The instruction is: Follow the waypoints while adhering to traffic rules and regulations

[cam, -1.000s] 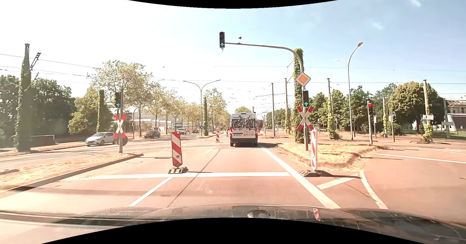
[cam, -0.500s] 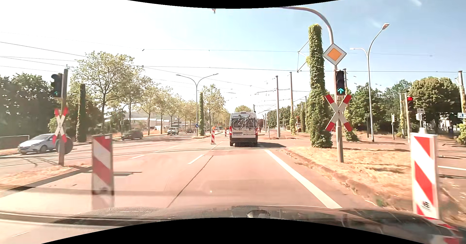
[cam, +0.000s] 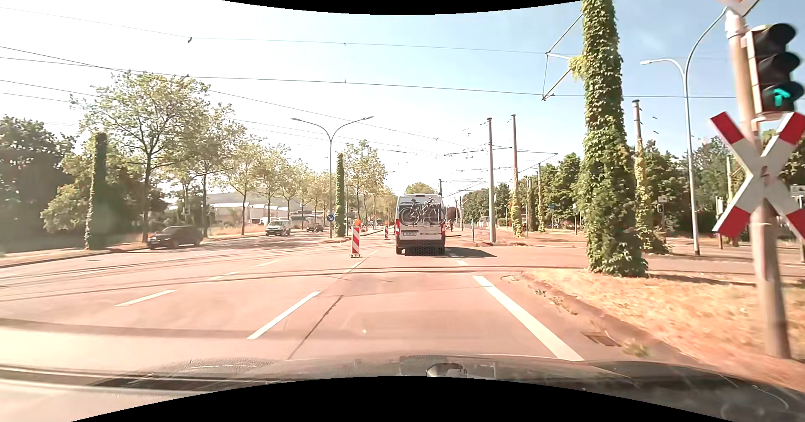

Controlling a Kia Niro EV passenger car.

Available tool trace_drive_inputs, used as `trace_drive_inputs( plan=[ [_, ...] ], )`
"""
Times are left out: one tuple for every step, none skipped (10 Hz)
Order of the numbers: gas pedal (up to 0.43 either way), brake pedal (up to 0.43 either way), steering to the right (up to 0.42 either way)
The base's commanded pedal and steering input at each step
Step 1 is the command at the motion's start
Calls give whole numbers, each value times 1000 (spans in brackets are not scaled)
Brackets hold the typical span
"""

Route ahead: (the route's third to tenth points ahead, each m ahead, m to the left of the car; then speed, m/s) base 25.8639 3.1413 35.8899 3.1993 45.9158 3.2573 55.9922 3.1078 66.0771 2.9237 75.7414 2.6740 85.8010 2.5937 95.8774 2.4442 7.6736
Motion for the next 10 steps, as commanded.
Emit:
trace_drive_inputs(
  plan=[
    [59,0,0],
    [59,0,0],
    [59,0,0],
    [59,0,0],
    [59,0,0],
    [59,0,0],
    [59,0,0],
    [59,0,0],
    [59,0,0],
    [59,0,0]
  ],
)
